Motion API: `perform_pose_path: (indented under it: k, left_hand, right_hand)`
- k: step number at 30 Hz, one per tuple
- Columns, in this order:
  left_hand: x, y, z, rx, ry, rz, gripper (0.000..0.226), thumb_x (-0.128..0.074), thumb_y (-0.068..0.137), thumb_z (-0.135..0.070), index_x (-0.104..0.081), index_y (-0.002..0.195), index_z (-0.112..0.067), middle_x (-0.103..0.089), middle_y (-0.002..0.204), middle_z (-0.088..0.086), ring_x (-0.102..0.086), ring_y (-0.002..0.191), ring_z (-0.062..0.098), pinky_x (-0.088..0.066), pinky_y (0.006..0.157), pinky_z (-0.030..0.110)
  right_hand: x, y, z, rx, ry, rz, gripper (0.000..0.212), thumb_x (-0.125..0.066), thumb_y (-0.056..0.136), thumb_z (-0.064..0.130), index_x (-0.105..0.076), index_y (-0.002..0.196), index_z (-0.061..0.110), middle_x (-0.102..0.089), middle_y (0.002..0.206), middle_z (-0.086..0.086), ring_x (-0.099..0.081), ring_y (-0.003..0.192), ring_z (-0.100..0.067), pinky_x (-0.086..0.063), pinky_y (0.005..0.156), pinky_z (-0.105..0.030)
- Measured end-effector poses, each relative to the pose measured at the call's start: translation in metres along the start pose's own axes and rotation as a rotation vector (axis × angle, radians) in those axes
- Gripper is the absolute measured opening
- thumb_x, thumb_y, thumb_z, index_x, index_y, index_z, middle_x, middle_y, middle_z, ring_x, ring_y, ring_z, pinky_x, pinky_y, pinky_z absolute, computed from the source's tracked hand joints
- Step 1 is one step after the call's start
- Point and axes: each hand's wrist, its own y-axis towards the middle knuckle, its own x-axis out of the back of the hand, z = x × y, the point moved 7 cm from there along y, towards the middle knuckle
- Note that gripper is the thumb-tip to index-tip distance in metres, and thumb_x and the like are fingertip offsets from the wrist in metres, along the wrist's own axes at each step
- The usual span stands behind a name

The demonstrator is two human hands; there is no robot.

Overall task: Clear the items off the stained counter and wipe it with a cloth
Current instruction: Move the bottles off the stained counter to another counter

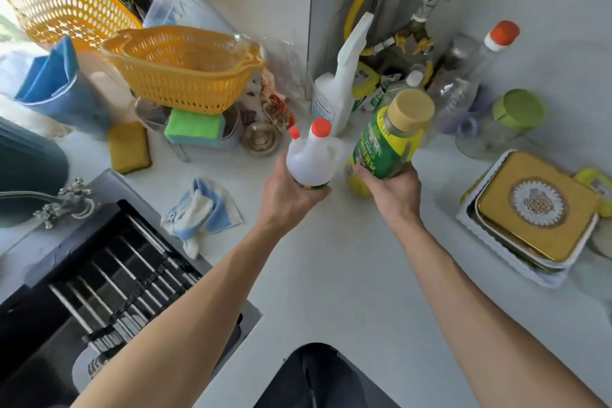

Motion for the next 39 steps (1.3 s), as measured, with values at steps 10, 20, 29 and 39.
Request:
perform_pose_path:
  k: [10,20,29,39]
  left_hand:
    - [-0.009,0.032,0.005,-0.063,-0.079,-0.025,0.088,-0.095,0.064,-0.051,-0.041,0.134,-0.052,-0.066,0.116,-0.024,-0.066,0.108,0.002,-0.062,0.080,0.032]
    - [0.007,0.001,0.002,-0.006,-0.041,-0.029,0.096,-0.092,0.072,-0.043,-0.035,0.149,-0.053,-0.057,0.136,-0.037,-0.054,0.119,-0.019,-0.046,0.084,0.001]
    - [0.024,-0.165,0.027,0.163,0.187,0.317,0.024,-0.069,0.098,-0.014,-0.074,0.113,-0.032,-0.079,0.104,-0.018,-0.072,0.098,-0.003,-0.058,0.095,0.027]
    - [0.022,-0.241,0.087,0.175,0.632,0.835,0.027,-0.064,0.099,-0.027,-0.066,0.094,-0.053,-0.077,0.091,-0.025,-0.071,0.086,-0.007,-0.055,0.085,0.025]
  right_hand:
    - [-0.022,0.019,-0.010,0.078,0.021,0.034,0.039,-0.092,0.067,0.039,-0.062,0.091,0.047,-0.065,0.085,0.047,-0.062,0.081,0.022,-0.041,0.067,0.003]
    - [-0.014,0.010,-0.006,-0.021,-0.080,0.255,0.082,-0.092,0.062,0.045,-0.048,0.130,0.041,-0.062,0.097,0.048,-0.057,0.088,0.028,-0.040,0.070,0.005]
    - [0.086,-0.153,-0.076,-0.329,-0.088,0.359,0.021,-0.069,0.094,0.028,-0.071,0.113,0.037,-0.077,0.105,0.008,-0.075,0.088,-0.005,-0.061,0.083,-0.033]
    - [0.194,-0.333,-0.166,-0.646,-0.143,0.109,0.015,-0.061,0.100,0.024,-0.071,0.109,0.031,-0.077,0.098,0.008,-0.074,0.084,-0.007,-0.060,0.083,-0.033]
